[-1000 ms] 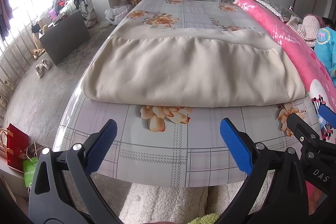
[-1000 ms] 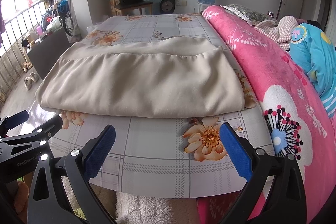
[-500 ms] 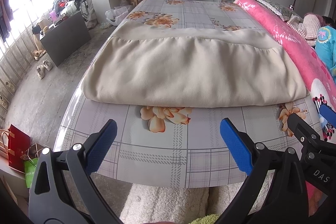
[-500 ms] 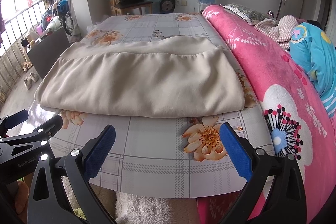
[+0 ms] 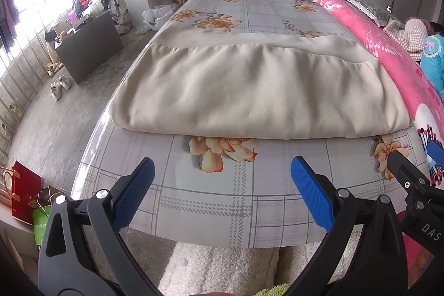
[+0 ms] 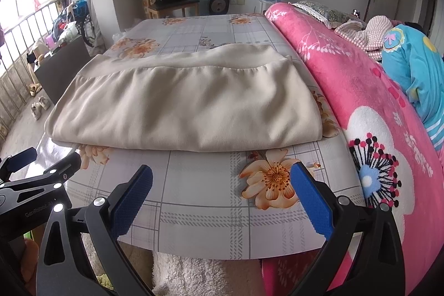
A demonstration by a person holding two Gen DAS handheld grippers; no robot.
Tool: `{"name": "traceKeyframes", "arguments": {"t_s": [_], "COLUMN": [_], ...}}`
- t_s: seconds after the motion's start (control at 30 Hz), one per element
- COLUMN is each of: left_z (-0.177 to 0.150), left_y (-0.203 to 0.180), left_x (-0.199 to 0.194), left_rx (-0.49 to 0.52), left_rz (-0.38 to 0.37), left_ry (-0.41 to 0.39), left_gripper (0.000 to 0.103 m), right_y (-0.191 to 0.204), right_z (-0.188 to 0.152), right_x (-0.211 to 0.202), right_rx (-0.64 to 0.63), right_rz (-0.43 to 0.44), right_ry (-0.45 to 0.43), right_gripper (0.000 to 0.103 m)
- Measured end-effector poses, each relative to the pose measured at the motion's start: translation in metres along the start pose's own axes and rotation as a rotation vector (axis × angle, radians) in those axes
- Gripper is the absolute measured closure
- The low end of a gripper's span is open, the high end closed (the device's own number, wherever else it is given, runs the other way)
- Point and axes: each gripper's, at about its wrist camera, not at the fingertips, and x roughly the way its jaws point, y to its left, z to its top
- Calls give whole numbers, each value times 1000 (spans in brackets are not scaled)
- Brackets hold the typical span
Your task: Fold large clothes
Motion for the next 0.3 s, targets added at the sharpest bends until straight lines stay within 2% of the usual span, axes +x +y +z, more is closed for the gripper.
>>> {"name": "traceKeyframes", "arguments": {"t_s": [0.3], "left_z": [-1], "left_y": [1], "left_x": [3], "left_rx": [4], "left_rz": [-5], "left_ry": [2], "left_gripper": [8], "right_y": [1], "right_z": [2], "right_x": [3], "right_rx": [2], "right_rz": [-7], "right_ry": [7], "right_gripper": [6]}}
